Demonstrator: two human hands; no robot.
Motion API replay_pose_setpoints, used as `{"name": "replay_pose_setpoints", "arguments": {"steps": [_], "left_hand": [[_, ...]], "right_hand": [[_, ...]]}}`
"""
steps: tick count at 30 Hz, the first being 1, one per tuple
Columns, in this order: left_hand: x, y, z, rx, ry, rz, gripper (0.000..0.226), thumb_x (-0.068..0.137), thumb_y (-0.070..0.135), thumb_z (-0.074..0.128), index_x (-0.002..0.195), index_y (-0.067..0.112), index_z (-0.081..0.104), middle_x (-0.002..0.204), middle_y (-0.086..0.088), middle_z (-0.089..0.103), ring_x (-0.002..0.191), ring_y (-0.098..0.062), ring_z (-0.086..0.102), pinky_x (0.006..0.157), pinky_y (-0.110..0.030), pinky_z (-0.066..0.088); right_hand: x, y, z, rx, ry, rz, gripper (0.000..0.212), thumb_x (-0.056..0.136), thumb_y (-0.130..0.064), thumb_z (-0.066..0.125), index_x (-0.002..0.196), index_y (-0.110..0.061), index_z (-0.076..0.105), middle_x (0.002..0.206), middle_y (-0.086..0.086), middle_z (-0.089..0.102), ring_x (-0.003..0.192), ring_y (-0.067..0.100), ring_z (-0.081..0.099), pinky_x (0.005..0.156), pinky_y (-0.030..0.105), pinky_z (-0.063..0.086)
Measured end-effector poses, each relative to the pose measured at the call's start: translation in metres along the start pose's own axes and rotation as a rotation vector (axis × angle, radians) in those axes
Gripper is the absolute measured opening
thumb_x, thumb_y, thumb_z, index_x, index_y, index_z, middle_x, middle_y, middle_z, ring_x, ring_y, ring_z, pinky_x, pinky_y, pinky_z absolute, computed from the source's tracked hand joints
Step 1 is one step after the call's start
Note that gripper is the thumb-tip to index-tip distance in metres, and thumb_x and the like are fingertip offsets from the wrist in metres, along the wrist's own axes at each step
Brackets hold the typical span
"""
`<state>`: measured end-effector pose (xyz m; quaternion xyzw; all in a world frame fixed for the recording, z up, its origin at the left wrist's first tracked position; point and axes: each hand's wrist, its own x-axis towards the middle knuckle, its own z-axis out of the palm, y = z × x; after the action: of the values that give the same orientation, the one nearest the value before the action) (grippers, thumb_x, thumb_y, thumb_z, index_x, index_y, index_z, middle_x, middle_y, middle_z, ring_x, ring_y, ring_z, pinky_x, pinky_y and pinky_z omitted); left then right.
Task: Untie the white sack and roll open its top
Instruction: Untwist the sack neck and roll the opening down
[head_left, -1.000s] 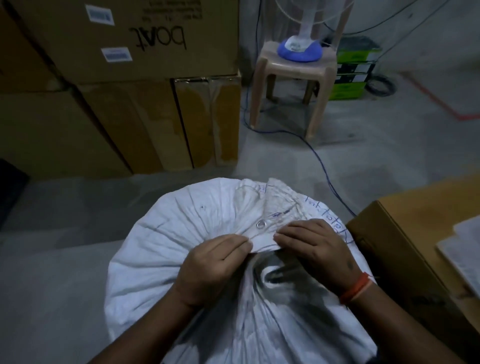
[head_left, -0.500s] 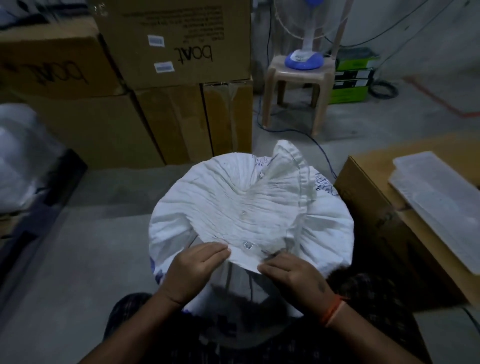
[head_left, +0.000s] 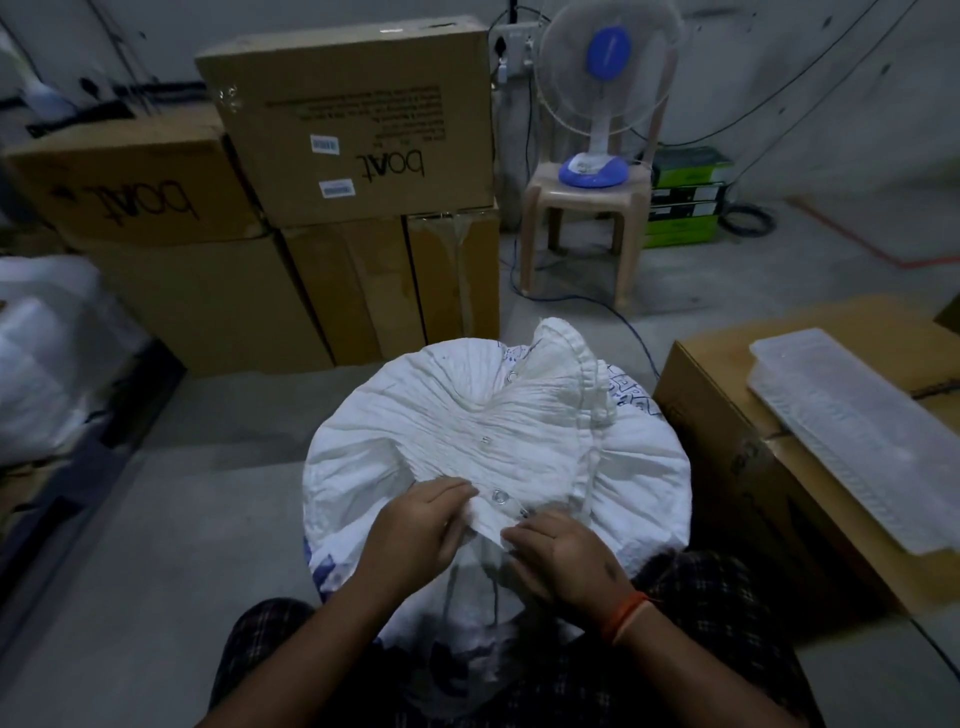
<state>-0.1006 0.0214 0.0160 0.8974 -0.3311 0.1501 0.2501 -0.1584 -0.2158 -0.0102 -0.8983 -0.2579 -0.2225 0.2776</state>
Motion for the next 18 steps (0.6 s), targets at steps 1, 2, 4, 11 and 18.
{"name": "replay_pose_setpoints", "arguments": {"steps": [1,2,4,11,18], "left_hand": [[0.006,0.003,0.000,-0.007,0.019,0.001,0.032,0.093,0.020,0.061,0.117,0.016,0.081,0.120,0.001,0.081,0.109,-0.016,0.078,0.095,-0.027,0.060],[0.013,0.006,0.001,-0.017,0.039,-0.004,0.031,0.092,0.017,0.062,0.117,0.016,0.081,0.119,0.002,0.081,0.109,-0.015,0.077,0.096,-0.024,0.058],[0.025,0.011,0.004,-0.051,0.072,-0.034,0.031,0.091,0.012,0.066,0.117,0.017,0.081,0.118,0.004,0.082,0.110,-0.013,0.077,0.097,-0.021,0.056],[0.077,0.045,0.026,-0.175,0.046,-0.062,0.031,0.093,0.018,0.068,0.123,0.019,0.077,0.124,0.004,0.079,0.115,-0.014,0.075,0.096,-0.030,0.060],[0.110,0.073,0.061,-0.134,-0.080,-0.286,0.041,0.092,0.033,0.070,0.128,0.015,0.074,0.128,-0.001,0.074,0.120,-0.018,0.067,0.098,-0.022,0.044]], "right_hand": [[0.000,0.000,-0.003,0.016,0.015,0.021,0.023,0.099,-0.029,0.065,0.107,-0.012,0.077,0.097,0.005,0.075,0.085,0.025,0.068,0.076,0.030,0.055],[0.001,0.000,-0.007,0.029,0.046,0.040,0.020,0.097,-0.025,0.068,0.109,-0.011,0.076,0.099,0.005,0.074,0.087,0.024,0.068,0.080,0.030,0.054],[0.004,0.004,-0.016,0.039,0.139,0.092,0.018,0.096,-0.018,0.067,0.109,-0.009,0.076,0.099,0.005,0.072,0.089,0.024,0.066,0.083,0.030,0.052],[0.005,0.047,-0.035,0.136,0.395,0.533,0.019,0.086,-0.009,0.068,0.098,-0.019,0.078,0.098,-0.002,0.072,0.094,0.018,0.067,0.075,0.034,0.057],[0.013,0.078,-0.042,0.433,0.489,0.901,0.027,0.092,-0.006,0.074,0.100,-0.032,0.076,0.107,-0.003,0.073,0.097,0.014,0.070,0.069,0.007,0.050]]}}
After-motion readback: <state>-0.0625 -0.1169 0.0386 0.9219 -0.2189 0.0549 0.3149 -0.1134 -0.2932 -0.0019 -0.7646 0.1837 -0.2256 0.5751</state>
